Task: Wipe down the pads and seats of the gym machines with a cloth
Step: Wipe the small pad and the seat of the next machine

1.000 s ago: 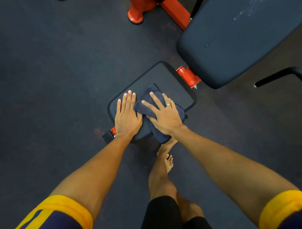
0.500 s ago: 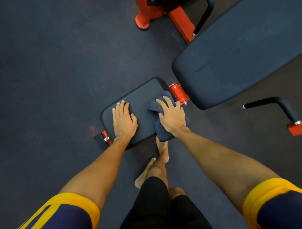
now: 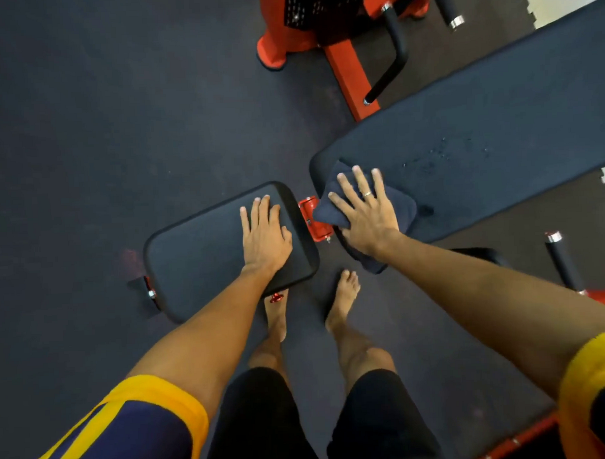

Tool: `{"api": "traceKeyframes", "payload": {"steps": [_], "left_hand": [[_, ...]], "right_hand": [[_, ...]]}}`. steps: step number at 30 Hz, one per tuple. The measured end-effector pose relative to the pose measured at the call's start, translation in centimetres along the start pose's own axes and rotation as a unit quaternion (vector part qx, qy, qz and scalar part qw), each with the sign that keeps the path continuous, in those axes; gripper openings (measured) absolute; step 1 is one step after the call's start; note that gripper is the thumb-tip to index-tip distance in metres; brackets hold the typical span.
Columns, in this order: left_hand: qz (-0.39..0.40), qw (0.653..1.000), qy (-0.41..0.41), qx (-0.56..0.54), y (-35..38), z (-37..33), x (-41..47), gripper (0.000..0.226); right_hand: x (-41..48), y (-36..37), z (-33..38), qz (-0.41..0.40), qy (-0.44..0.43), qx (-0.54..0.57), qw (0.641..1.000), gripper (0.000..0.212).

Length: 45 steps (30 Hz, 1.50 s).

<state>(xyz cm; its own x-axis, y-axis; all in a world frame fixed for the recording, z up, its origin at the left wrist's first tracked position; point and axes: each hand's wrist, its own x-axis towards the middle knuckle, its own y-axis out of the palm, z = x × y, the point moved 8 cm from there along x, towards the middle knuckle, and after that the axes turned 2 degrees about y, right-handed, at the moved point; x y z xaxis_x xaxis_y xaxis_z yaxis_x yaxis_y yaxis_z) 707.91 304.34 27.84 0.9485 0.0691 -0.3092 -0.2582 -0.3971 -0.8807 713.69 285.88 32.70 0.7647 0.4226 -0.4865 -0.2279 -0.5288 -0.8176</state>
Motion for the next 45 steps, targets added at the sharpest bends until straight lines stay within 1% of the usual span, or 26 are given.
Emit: {"api": "traceKeyframes", "payload": {"steps": [3, 5, 7, 9, 11, 13, 15, 18, 22, 24, 27, 29, 31, 32, 34, 35, 38, 40, 42, 45], "left_hand": [[-0.020, 1.000, 0.007, 0.018, 2.0, -1.0, 1.9, 0.059], [-0.048, 0.998, 0.001, 0.038, 3.0, -1.3, 2.5, 0.057], [-0.072, 0.996, -0.014, 0.058, 3.8, -1.4, 2.7, 0.059], [-0.088, 0.994, -0.037, 0.062, 4.1, -1.5, 2.9, 0.061], [-0.099, 0.992, -0.058, 0.061, 3.9, -1.8, 3.5, 0.062], [-0.102, 0.991, -0.070, 0.046, 3.7, -2.0, 4.1, 0.062], [-0.097, 0.991, -0.082, 0.038, 3.5, -2.2, 4.8, 0.063], [-0.075, 0.988, -0.111, 0.082, 3.5, -2.4, 5.7, 0.069], [-0.075, 0.985, -0.121, 0.102, 4.1, -2.5, 5.5, 0.066], [-0.086, 0.984, -0.115, 0.107, 4.0, -2.5, 5.6, 0.067], [-0.089, 0.984, -0.118, 0.103, 3.8, -2.2, 5.8, 0.067], [-0.084, 0.984, -0.123, 0.102, 3.7, -2.5, 5.8, 0.067], [-0.082, 0.982, -0.129, 0.108, 3.6, -2.6, 5.9, 0.067], [-0.082, 0.982, -0.132, 0.109, 3.6, -2.5, 5.9, 0.067], [-0.085, 0.982, -0.129, 0.105, 3.5, -2.6, 5.9, 0.067], [-0.088, 0.982, -0.127, 0.104, 3.7, -2.6, 6.0, 0.067], [-0.095, 0.982, -0.127, 0.104, 3.6, -2.7, 6.0, 0.067], [-0.101, 0.980, -0.127, 0.112, 3.6, -2.5, 6.0, 0.066], [-0.101, 0.980, -0.127, 0.116, 3.6, -2.3, 6.0, 0.066], [-0.102, 0.980, -0.128, 0.115, 3.6, -2.5, 5.7, 0.066]], "right_hand": [[1.2, 1.6, 0.7, -0.018, -0.077, -0.060, 0.995, 0.076], [3.5, 1.7, 2.3, -0.031, -0.142, -0.095, 0.985, 0.070], [6.0, 1.1, 3.7, -0.036, -0.183, -0.116, 0.976, 0.062], [8.2, -0.2, 3.5, -0.047, -0.183, -0.104, 0.977, 0.059], [9.1, -1.5, 1.3, -0.072, -0.158, -0.049, 0.984, 0.061], [7.6, -1.7, -1.3, -0.098, -0.153, 0.018, 0.983, 0.065], [4.4, -0.6, -2.7, -0.129, -0.176, 0.018, 0.976, 0.070], [2.0, 0.8, -1.8, -0.097, -0.227, -0.018, 0.969, 0.071], [6.5, 0.0, 2.1, -0.030, -0.282, -0.053, 0.957, 0.063], [9.6, -1.3, 2.5, -0.021, -0.263, -0.065, 0.962, 0.061], [11.5, -3.5, -0.6, -0.026, -0.211, -0.008, 0.977, 0.062], [10.6, -4.0, -3.9, -0.056, -0.176, 0.036, 0.982, 0.069], [8.9, -4.0, -6.2, -0.102, -0.170, 0.024, 0.980, 0.075], [8.5, -3.8, -6.5, -0.111, -0.174, 0.010, 0.978, 0.078], [9.1, -3.5, -5.2, -0.089, -0.173, -0.009, 0.981, 0.080], [10.0, -3.5, -3.9, -0.067, -0.169, -0.015, 0.983, 0.077], [12.9, -3.8, 0.7, -0.019, -0.187, -0.040, 0.981, 0.060], [13.8, -4.0, 1.6, -0.009, -0.198, -0.053, 0.979, 0.053], [13.3, -4.6, -0.3, -0.024, -0.196, -0.024, 0.980, 0.054], [11.4, -5.2, -5.8, -0.102, -0.164, 0.019, 0.981, 0.060]]}}
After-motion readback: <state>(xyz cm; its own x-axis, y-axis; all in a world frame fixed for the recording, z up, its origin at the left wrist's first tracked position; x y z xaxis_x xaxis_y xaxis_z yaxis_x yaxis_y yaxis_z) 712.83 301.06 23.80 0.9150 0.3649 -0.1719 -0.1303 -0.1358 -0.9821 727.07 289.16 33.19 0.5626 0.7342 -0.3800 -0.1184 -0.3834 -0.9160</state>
